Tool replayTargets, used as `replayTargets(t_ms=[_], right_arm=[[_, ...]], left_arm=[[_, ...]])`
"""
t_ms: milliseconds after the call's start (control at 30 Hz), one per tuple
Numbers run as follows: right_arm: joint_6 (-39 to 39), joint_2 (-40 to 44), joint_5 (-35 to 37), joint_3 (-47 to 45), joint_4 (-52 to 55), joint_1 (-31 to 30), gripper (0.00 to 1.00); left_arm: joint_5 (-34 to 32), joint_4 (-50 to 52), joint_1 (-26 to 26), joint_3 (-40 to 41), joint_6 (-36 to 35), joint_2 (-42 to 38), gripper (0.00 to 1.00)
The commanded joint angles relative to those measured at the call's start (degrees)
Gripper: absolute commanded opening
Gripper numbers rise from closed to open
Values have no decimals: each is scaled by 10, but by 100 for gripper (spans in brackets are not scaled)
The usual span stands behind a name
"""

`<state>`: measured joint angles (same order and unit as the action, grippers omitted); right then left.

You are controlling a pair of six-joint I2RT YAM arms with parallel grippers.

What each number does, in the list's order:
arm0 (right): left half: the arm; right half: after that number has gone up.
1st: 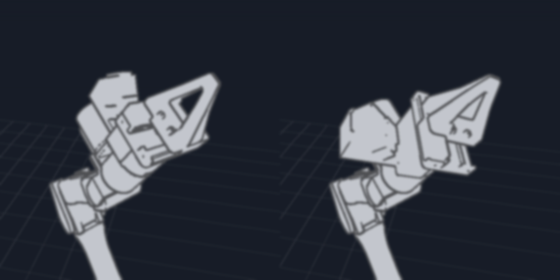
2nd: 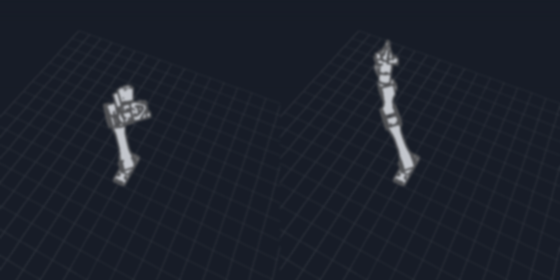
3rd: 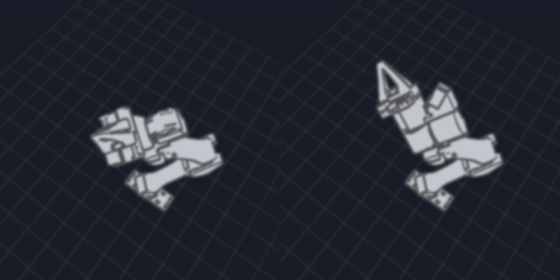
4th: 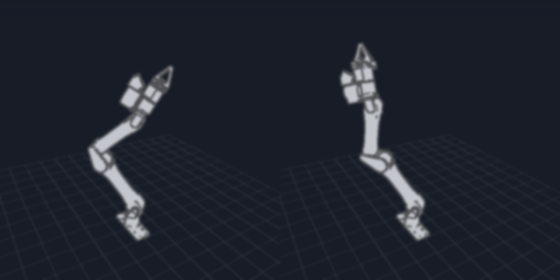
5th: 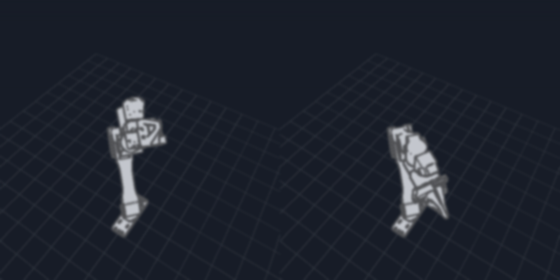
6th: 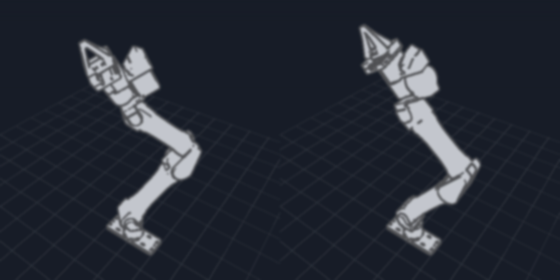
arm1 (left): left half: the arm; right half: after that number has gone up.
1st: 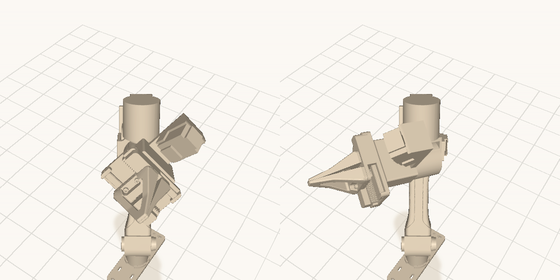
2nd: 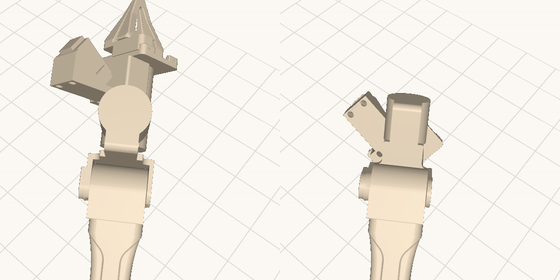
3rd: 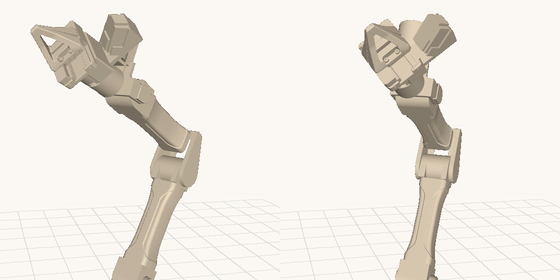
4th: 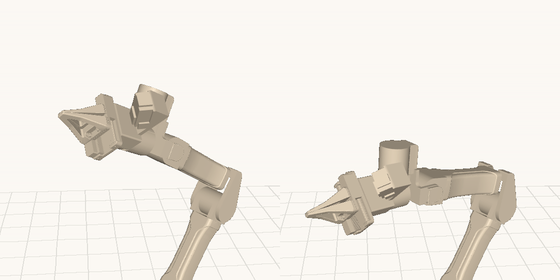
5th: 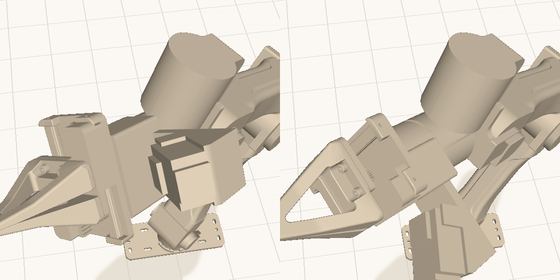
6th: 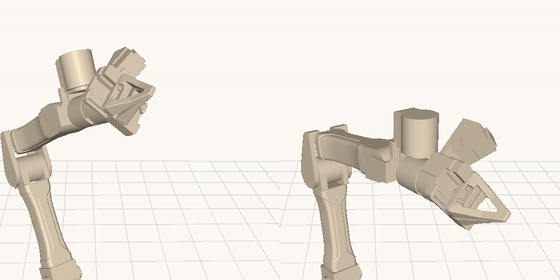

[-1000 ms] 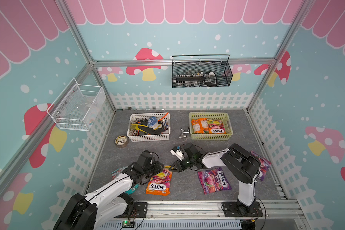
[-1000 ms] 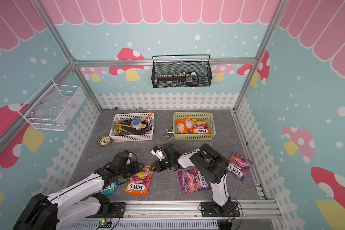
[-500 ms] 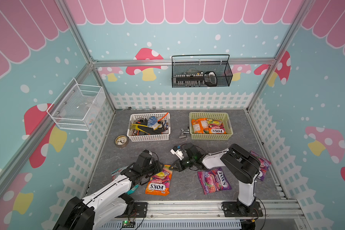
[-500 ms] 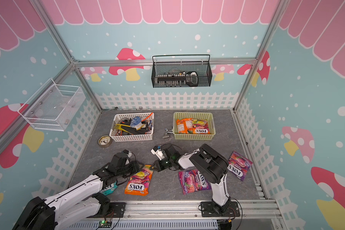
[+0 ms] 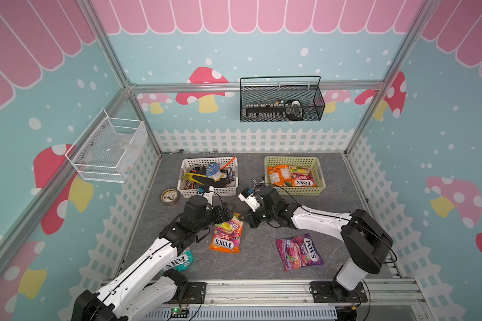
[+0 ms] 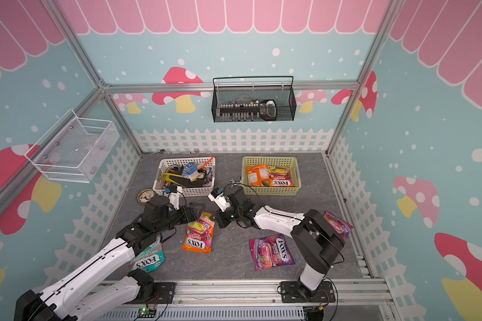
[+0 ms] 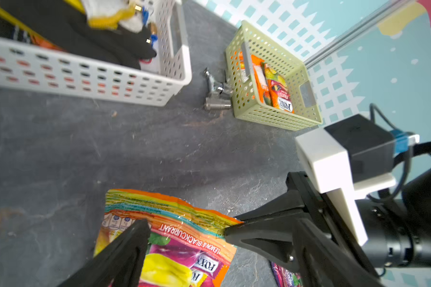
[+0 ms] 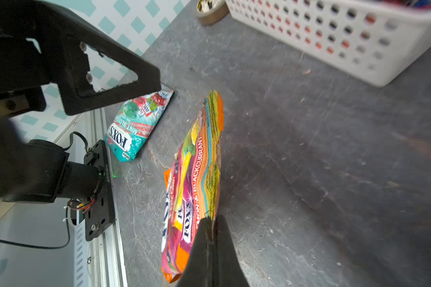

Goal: Put the candies in the basket
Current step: Pick up the candy at the center of the board, then place the candy in the basket.

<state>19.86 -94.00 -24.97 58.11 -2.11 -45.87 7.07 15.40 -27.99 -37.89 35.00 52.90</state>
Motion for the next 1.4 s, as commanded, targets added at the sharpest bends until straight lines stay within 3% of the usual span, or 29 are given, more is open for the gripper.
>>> replayTargets(t_ms=[0, 333, 600, 933, 1367], right_arm=[[-79, 46, 88, 33, 82, -3, 0], [-199, 111, 238, 130, 186, 8, 0], [-343, 128, 373, 149, 139, 47, 0], [-475, 109, 284, 150, 75, 139, 0], [-499, 66, 187, 155, 42, 227, 0]], left_arm=[[-21, 30, -1, -27, -66, -15, 99], [-54, 30, -1, -21, -131, -68, 99], [-50, 30, -1, -14, -141, -74, 99], [-44, 30, -1, -15, -141, -68, 99], [-45, 30, -1, -15, -144, -69, 99]])
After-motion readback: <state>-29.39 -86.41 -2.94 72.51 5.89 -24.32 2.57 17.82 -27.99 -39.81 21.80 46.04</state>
